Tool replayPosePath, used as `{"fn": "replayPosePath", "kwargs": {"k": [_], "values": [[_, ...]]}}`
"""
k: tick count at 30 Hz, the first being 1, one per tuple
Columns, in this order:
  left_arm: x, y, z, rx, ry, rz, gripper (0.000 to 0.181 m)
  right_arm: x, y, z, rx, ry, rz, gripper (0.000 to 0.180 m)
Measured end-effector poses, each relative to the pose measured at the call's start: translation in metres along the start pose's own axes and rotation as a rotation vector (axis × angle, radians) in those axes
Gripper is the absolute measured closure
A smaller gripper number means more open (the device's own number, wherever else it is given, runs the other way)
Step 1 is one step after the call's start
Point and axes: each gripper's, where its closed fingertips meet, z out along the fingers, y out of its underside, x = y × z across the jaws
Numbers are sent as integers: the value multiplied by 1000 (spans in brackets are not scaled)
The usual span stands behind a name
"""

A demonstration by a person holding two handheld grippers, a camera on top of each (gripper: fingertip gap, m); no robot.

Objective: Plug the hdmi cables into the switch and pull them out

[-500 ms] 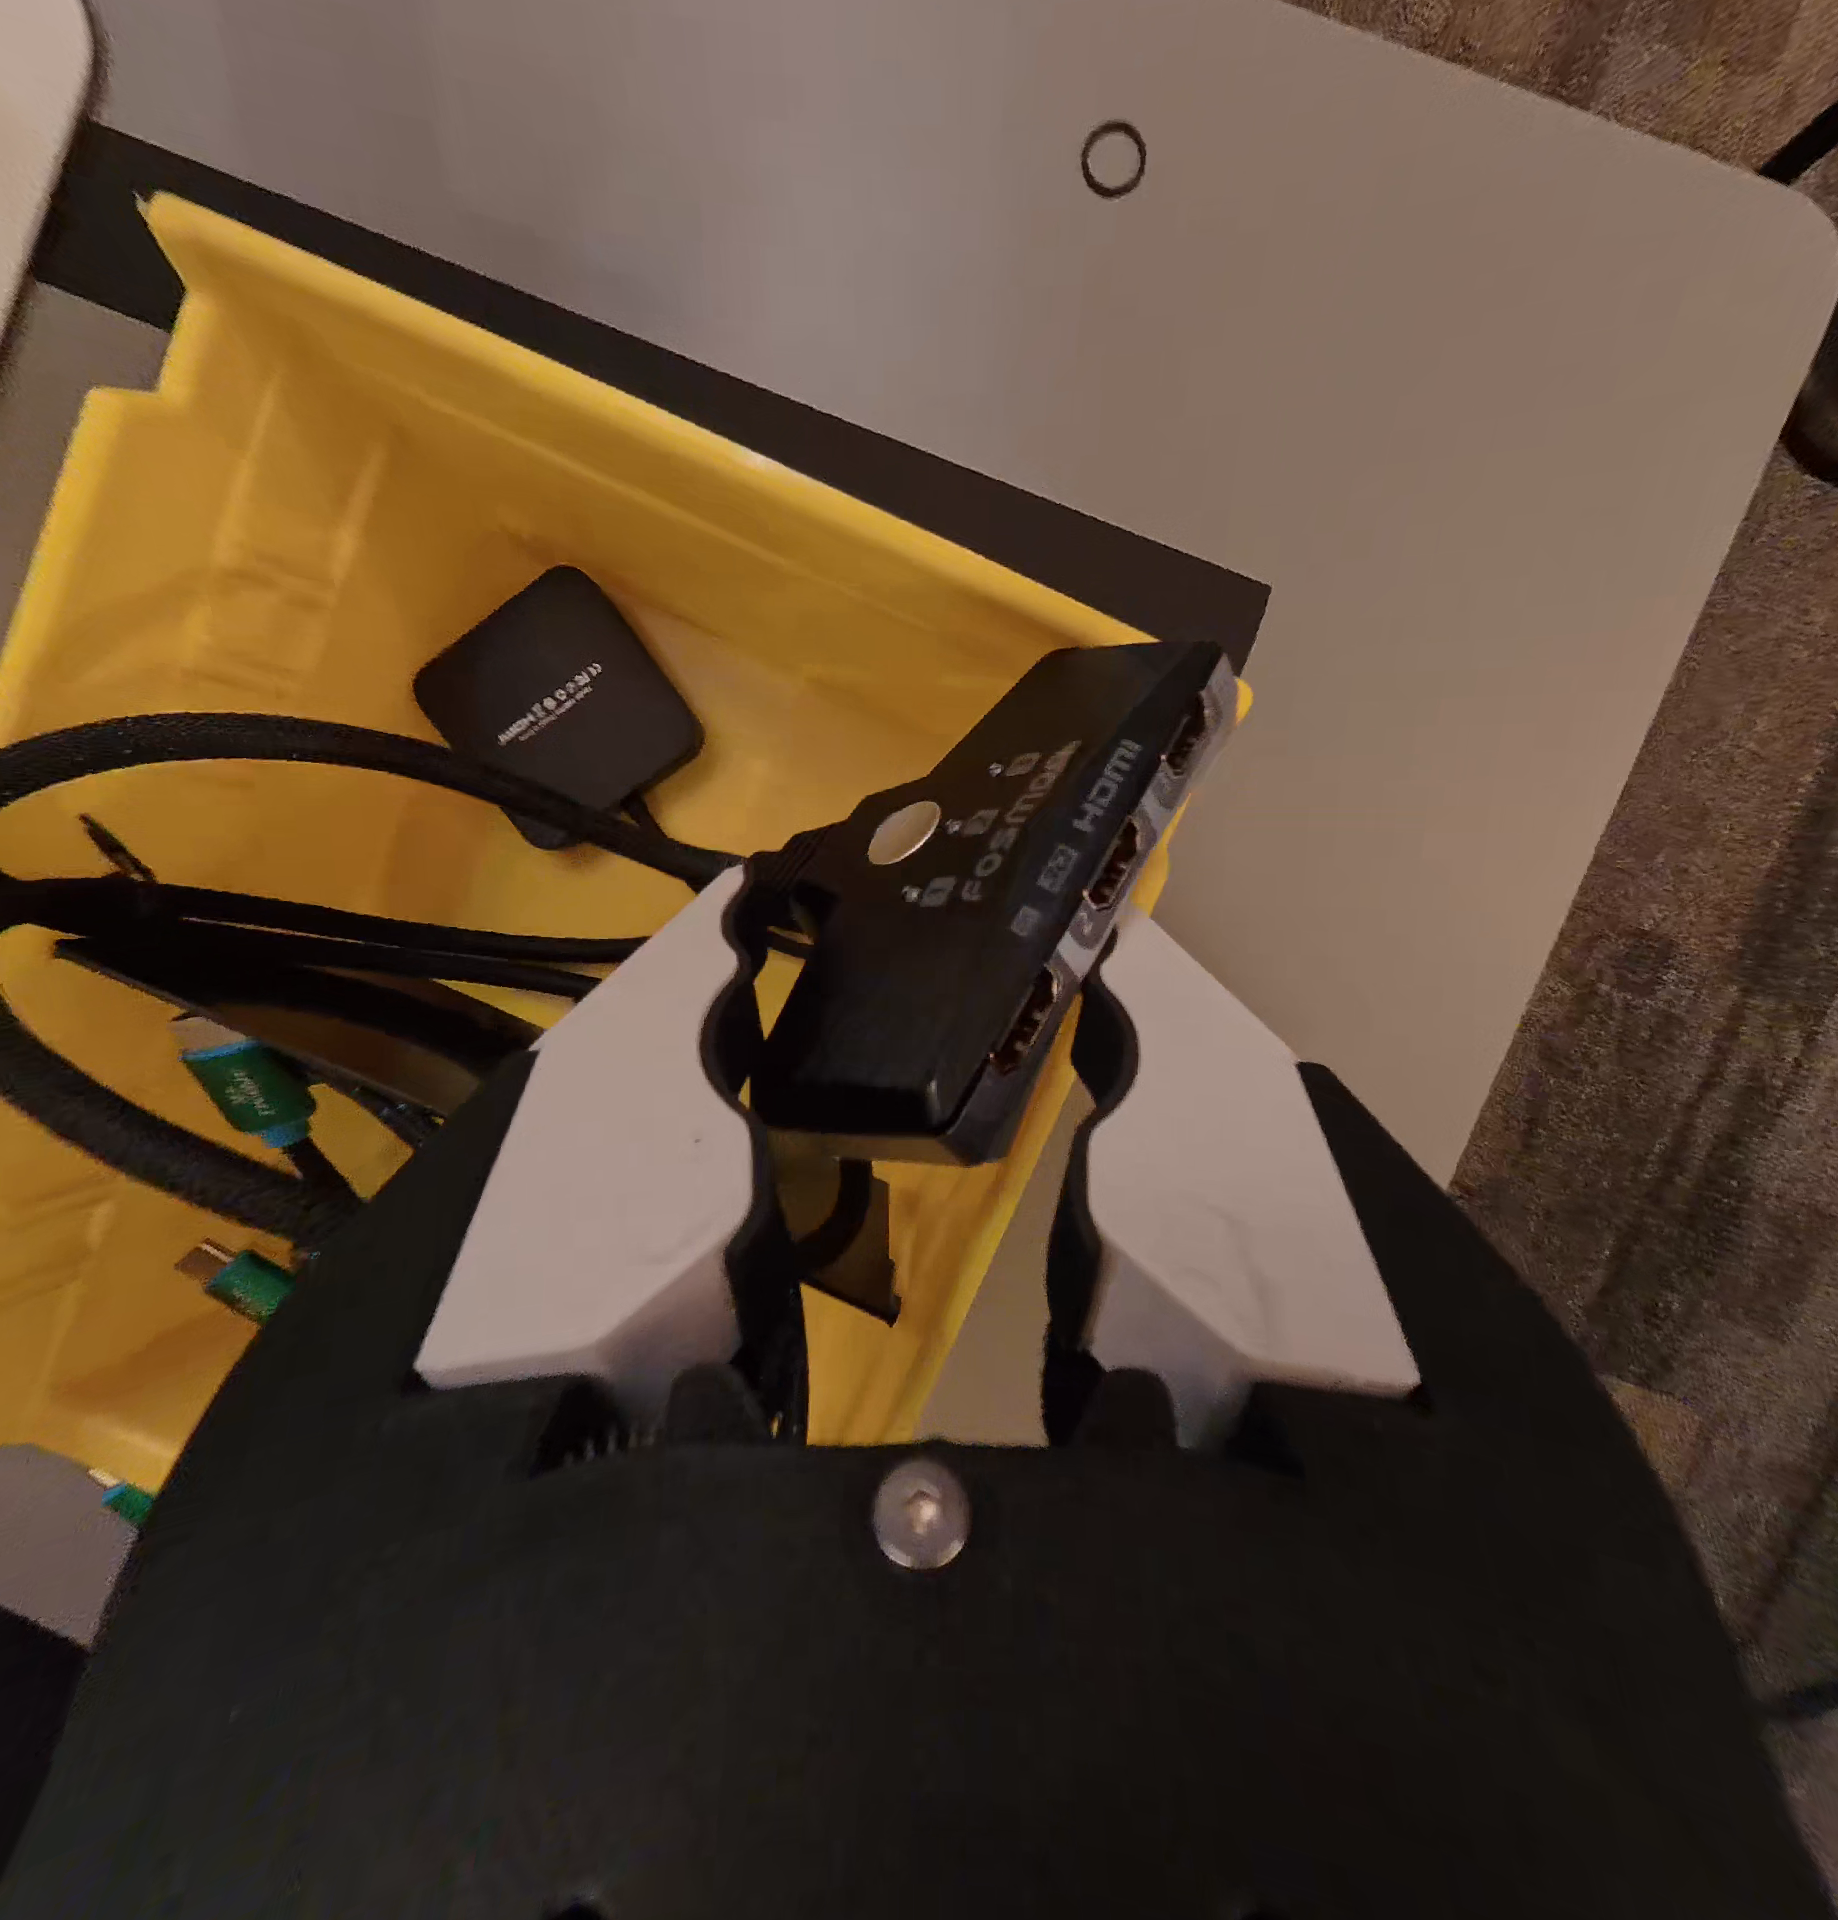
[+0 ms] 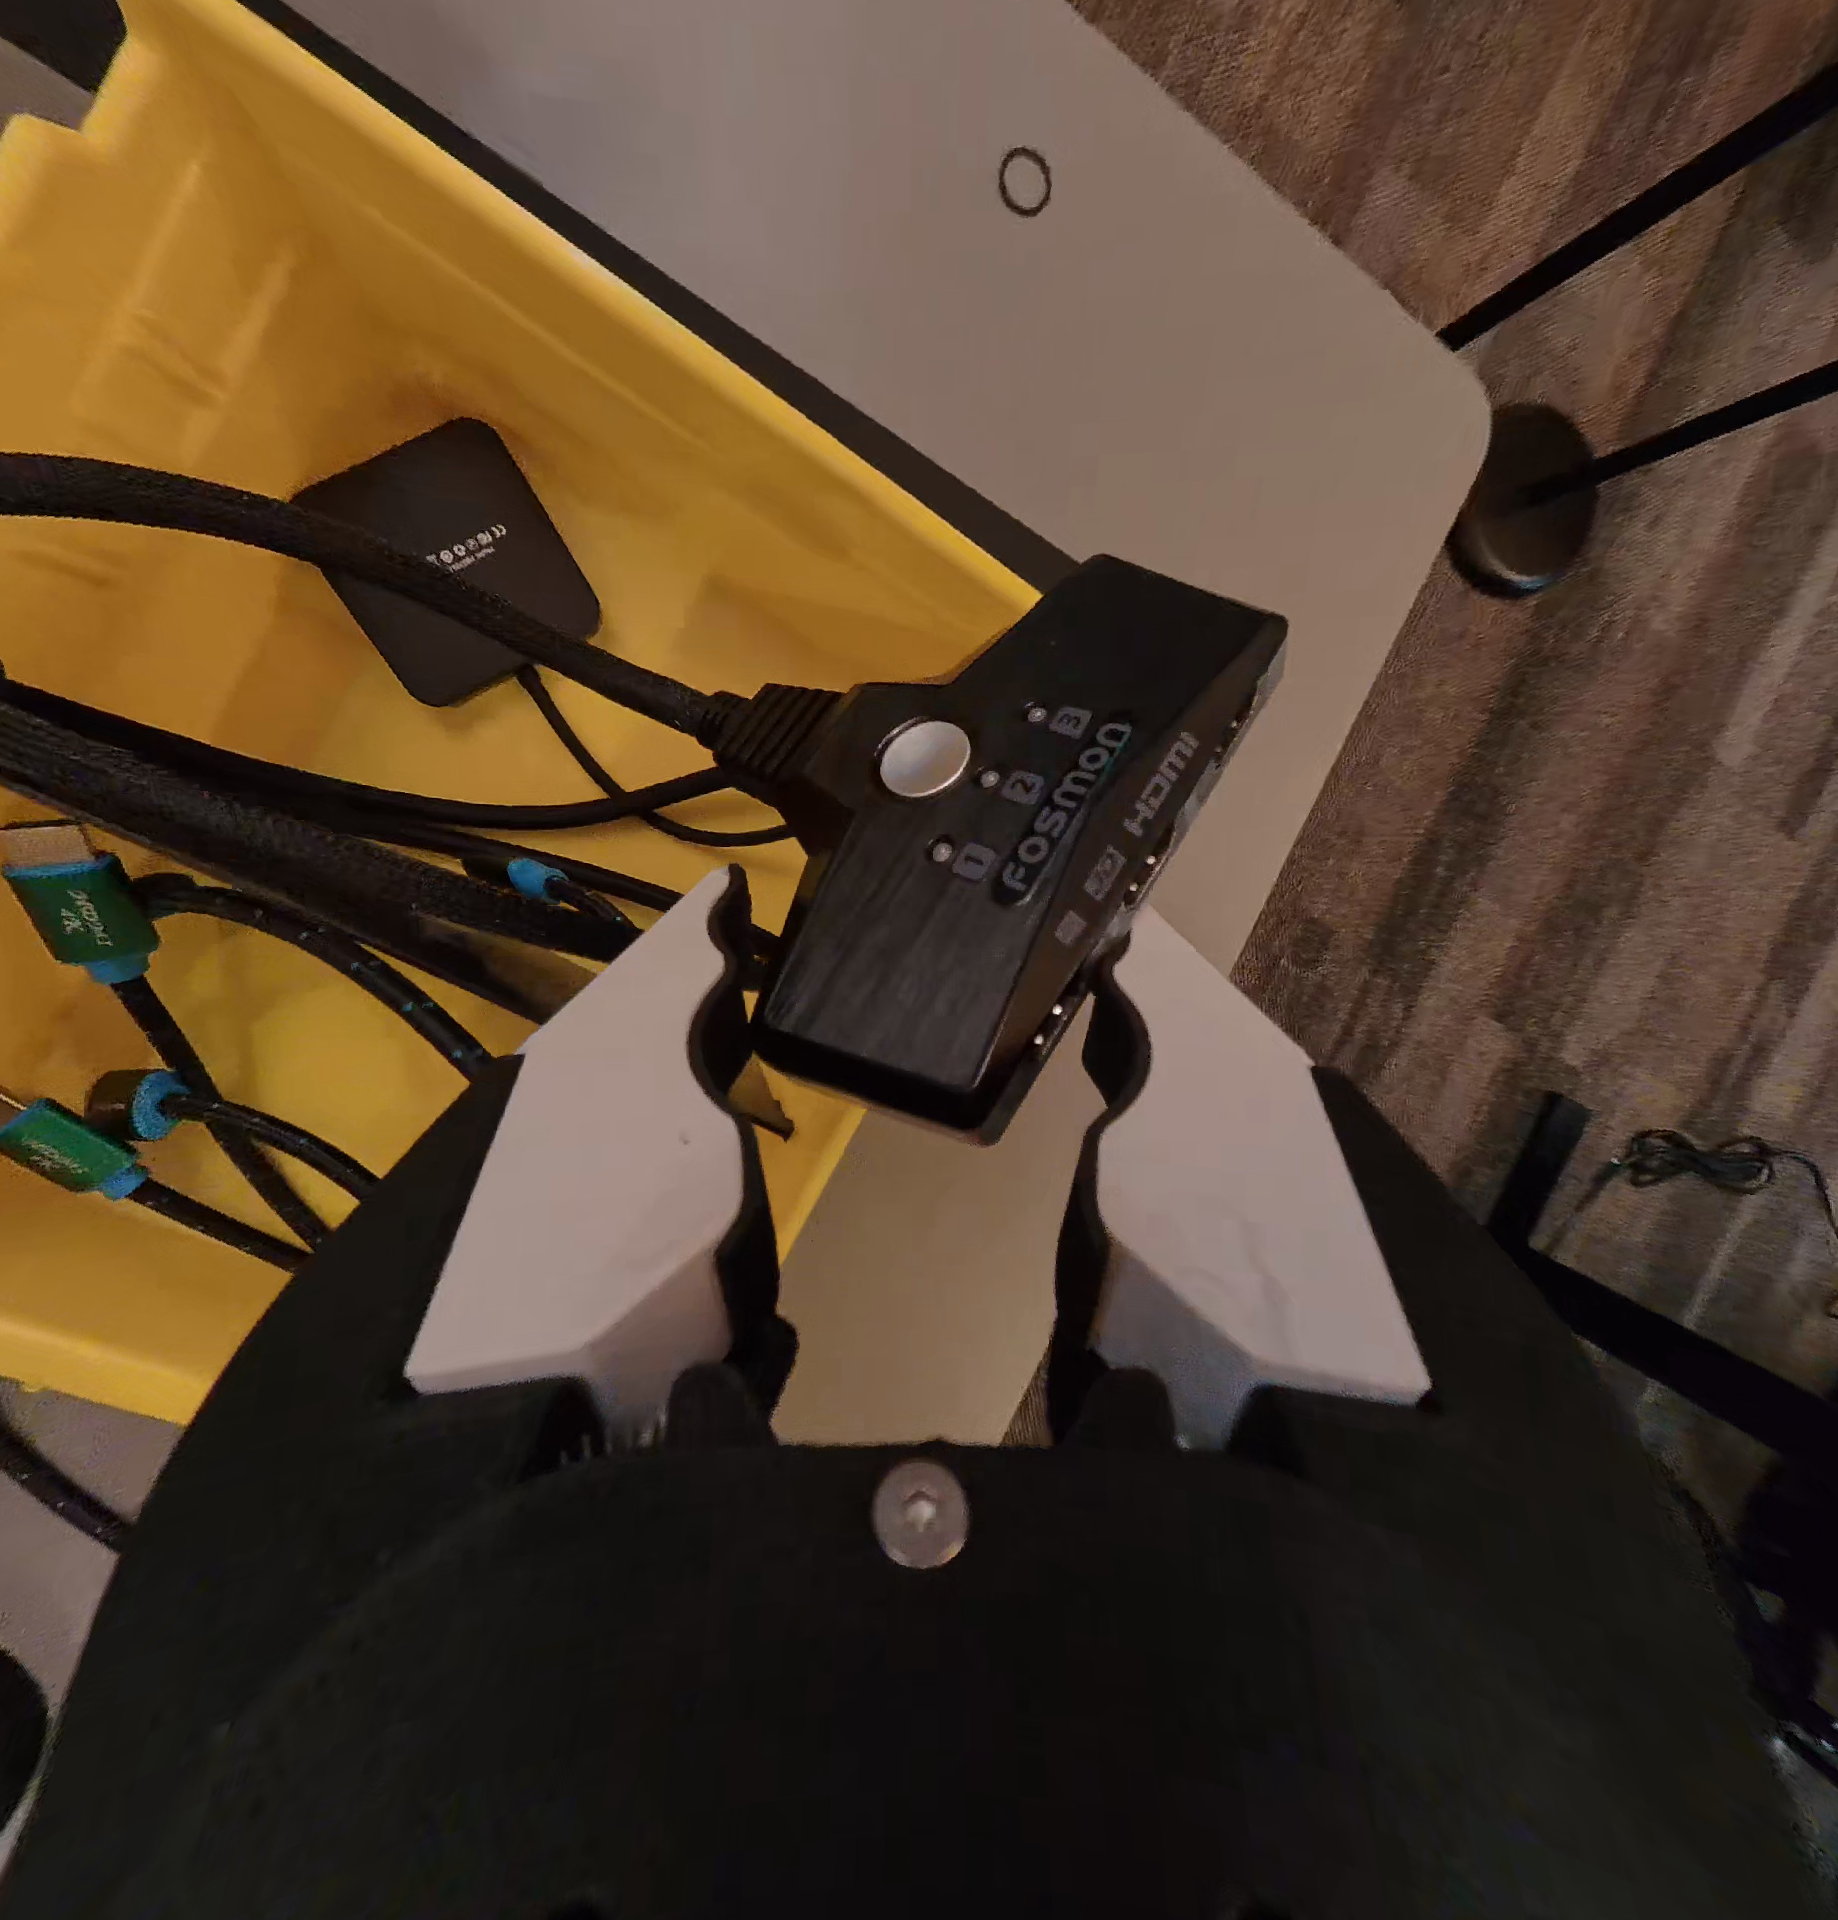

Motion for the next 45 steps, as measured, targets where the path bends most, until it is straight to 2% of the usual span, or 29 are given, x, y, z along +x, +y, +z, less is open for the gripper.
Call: {"fn": "replayPosePath", "kwargs": {"k": [8,12,22,27,32,35,39,41,45], "values": [[3,1,2,-7,12,2,147,-2,23,-1,-14,-11,-33,118],[6,1,3,-15,18,10,147,2,32,5,-124,39,-159,120],[10,6,7,-33,39,14,147,-7,30,-5,-76,-35,-176,125],[9,7,7,-35,39,15,147,-11,40,-26,-48,34,-201,127],[9,7,5,-34,39,20,147,-74,65,-50,56,-95,-328,137],[10,5,5,-28,43,21,147,-149,97,-61,71,-251,-490,146],[16,2,8,-30,54,32,146,-244,144,-62,5,-402,-643,148],[21,-1,7,-30,58,48,146,-273,153,-56,13,-407,-675,148],[23,-6,1,-27,48,75,146,-290,162,-32,9,-378,-637,149]]}}
